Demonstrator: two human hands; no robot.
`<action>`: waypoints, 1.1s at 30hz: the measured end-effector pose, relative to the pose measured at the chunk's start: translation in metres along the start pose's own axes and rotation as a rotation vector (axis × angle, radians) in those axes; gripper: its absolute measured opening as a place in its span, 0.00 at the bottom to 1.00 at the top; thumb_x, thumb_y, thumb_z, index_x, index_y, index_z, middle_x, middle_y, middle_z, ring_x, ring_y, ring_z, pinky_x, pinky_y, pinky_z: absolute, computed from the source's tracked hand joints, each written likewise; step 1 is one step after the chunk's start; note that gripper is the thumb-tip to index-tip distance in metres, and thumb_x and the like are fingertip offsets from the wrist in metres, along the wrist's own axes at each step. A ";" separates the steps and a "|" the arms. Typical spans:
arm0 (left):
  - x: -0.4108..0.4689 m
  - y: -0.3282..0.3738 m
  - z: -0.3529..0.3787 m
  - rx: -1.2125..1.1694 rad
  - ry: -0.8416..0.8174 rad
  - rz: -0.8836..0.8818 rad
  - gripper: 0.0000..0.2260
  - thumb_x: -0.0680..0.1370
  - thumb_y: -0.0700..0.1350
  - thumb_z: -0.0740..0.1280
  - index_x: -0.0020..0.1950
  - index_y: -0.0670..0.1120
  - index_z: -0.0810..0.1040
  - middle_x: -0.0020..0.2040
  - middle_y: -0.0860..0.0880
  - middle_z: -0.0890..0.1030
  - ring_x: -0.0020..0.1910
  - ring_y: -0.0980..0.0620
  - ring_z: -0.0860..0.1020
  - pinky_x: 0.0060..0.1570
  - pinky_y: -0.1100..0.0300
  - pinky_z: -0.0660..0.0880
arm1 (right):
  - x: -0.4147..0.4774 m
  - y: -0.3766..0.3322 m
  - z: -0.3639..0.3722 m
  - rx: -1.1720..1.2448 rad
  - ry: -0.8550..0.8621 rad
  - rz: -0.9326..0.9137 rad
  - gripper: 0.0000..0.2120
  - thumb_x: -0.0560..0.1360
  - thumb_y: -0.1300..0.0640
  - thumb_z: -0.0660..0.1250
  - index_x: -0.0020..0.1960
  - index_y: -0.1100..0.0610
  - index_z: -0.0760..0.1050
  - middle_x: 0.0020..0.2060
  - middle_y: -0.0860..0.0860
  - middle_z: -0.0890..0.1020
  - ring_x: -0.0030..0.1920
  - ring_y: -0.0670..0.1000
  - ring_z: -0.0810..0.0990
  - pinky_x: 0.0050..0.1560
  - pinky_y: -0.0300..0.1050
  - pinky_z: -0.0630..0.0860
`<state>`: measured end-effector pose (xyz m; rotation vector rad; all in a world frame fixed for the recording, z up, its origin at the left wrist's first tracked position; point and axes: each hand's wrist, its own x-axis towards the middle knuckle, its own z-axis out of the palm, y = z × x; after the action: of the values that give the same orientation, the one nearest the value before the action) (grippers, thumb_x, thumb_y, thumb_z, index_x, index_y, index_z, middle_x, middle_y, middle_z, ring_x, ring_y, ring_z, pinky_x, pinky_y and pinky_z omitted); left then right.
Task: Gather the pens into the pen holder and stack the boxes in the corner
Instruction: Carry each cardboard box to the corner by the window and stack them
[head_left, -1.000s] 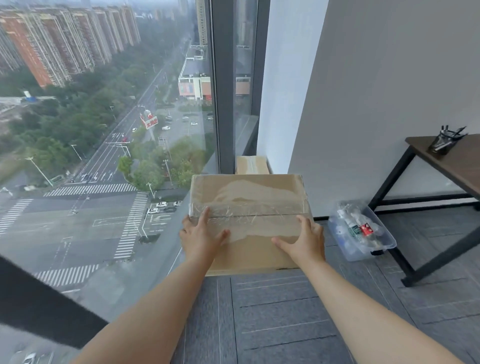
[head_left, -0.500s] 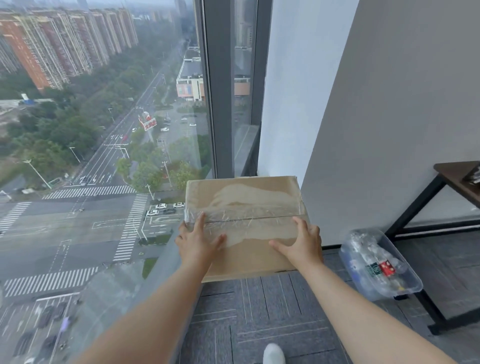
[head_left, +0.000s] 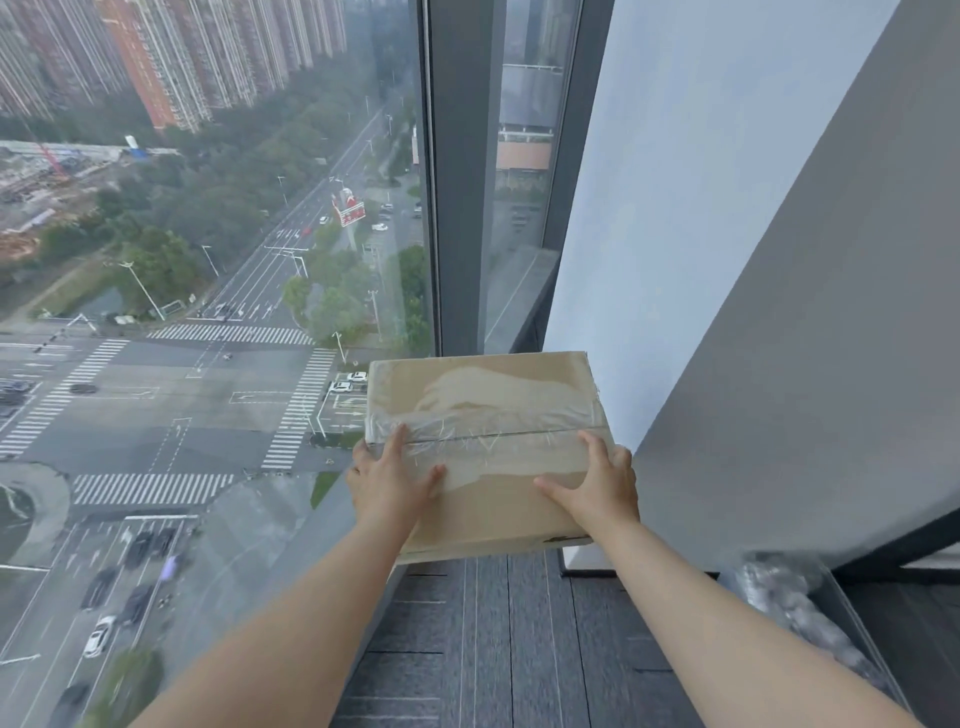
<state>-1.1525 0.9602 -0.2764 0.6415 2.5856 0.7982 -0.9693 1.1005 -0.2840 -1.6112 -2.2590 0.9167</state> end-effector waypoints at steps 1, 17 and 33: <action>0.011 0.005 0.005 -0.001 -0.002 -0.002 0.31 0.73 0.59 0.67 0.73 0.58 0.59 0.76 0.39 0.52 0.75 0.39 0.52 0.71 0.47 0.56 | 0.014 0.000 0.000 -0.006 -0.009 -0.001 0.41 0.62 0.38 0.73 0.69 0.45 0.60 0.64 0.55 0.63 0.64 0.58 0.67 0.65 0.53 0.68; 0.234 0.022 0.131 -0.019 -0.142 -0.094 0.23 0.78 0.56 0.60 0.72 0.55 0.62 0.73 0.39 0.60 0.69 0.39 0.67 0.66 0.48 0.67 | 0.247 0.024 0.089 -0.058 -0.148 0.114 0.39 0.65 0.41 0.72 0.70 0.47 0.58 0.68 0.56 0.61 0.67 0.58 0.65 0.67 0.53 0.66; 0.389 0.009 0.246 0.015 -0.262 -0.074 0.26 0.77 0.43 0.64 0.73 0.53 0.60 0.74 0.41 0.57 0.66 0.38 0.69 0.63 0.49 0.68 | 0.419 0.055 0.181 -0.126 -0.179 0.242 0.38 0.65 0.44 0.72 0.69 0.47 0.59 0.68 0.56 0.61 0.68 0.59 0.62 0.67 0.53 0.63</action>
<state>-1.3612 1.2747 -0.5395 0.6075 2.3647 0.6261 -1.1758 1.4282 -0.5308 -1.9646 -2.3143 1.0318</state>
